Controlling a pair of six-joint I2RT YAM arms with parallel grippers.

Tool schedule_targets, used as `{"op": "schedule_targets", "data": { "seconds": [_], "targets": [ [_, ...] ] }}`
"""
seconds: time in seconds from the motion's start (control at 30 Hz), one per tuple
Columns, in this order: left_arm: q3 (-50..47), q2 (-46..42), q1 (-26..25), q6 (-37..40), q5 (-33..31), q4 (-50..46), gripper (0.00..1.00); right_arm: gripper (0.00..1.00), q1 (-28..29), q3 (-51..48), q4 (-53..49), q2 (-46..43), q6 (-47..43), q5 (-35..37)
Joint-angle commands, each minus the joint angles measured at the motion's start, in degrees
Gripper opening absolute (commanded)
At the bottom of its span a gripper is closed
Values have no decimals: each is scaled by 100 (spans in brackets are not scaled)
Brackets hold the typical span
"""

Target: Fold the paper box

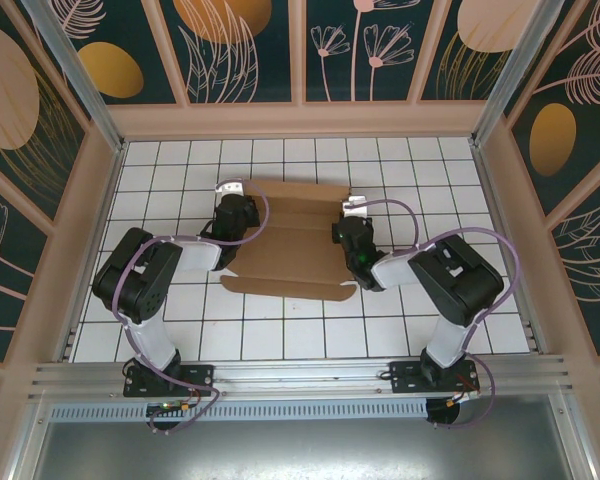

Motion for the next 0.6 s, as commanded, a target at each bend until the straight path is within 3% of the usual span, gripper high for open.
{"op": "schedule_targets", "data": {
  "seconds": [0.0, 0.17, 0.23, 0.3, 0.4, 0.57],
  "targets": [
    [-209, 294, 127, -487, 32, -186, 1, 0, -32, 5, -275, 260, -38, 343],
    [58, 321, 128, -455, 142, -410, 8, 1, -56, 233, -613, 70, 179, 328],
    [222, 259, 128, -452, 164, -595, 21, 4, -56, 366, -832, -81, 231, 229],
    [430, 180, 128, -544, 141, -867, 41, 7, -62, 538, -1110, -195, 301, 197],
    [509, -13, 128, -656, 127, -971, 58, 11, -85, 771, -1515, -273, 419, 159],
    [442, -272, 132, -799, 198, -988, 68, 23, -84, 974, -1983, -296, 633, 380]
  ]
}}
